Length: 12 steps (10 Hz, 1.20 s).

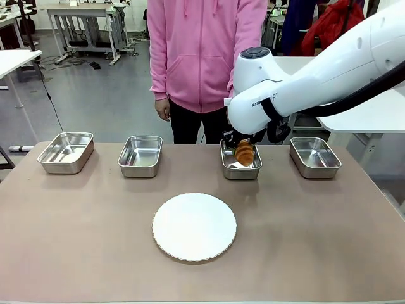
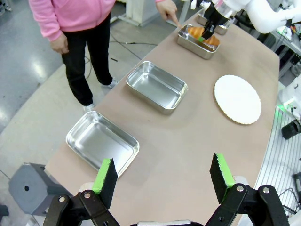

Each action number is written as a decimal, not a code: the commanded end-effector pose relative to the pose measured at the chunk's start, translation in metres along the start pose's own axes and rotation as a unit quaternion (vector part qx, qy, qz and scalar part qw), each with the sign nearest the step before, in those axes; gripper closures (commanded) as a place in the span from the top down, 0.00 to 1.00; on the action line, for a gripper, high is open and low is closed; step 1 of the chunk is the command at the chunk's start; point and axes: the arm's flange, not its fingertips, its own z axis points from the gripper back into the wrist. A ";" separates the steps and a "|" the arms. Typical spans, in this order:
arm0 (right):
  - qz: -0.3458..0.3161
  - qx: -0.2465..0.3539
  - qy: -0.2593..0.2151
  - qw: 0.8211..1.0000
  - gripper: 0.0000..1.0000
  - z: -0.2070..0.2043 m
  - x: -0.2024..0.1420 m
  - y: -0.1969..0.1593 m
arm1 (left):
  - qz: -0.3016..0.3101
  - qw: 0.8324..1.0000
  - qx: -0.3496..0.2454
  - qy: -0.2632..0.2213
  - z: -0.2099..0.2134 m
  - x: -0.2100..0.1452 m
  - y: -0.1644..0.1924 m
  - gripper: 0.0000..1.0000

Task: Place the bread in the container.
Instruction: Place the Butter Roll into the Airtight Container indicated by the human.

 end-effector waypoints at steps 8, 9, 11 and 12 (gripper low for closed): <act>-0.010 -0.002 0.013 1.000 1.00 0.022 -0.003 -0.010 | -0.004 1.000 -0.002 -0.003 0.001 0.002 -0.002 1.00; -0.002 0.009 -0.031 0.999 1.00 0.015 0.007 -0.003 | -0.004 1.000 -0.002 -0.003 0.001 0.002 -0.002 1.00; -0.002 0.009 -0.031 0.999 1.00 0.015 0.007 -0.003 | -0.004 1.000 -0.002 -0.003 0.001 0.002 -0.002 1.00; -0.002 0.009 -0.031 0.999 1.00 0.015 0.007 -0.003 | -0.004 1.000 -0.002 -0.003 0.001 0.002 -0.002 1.00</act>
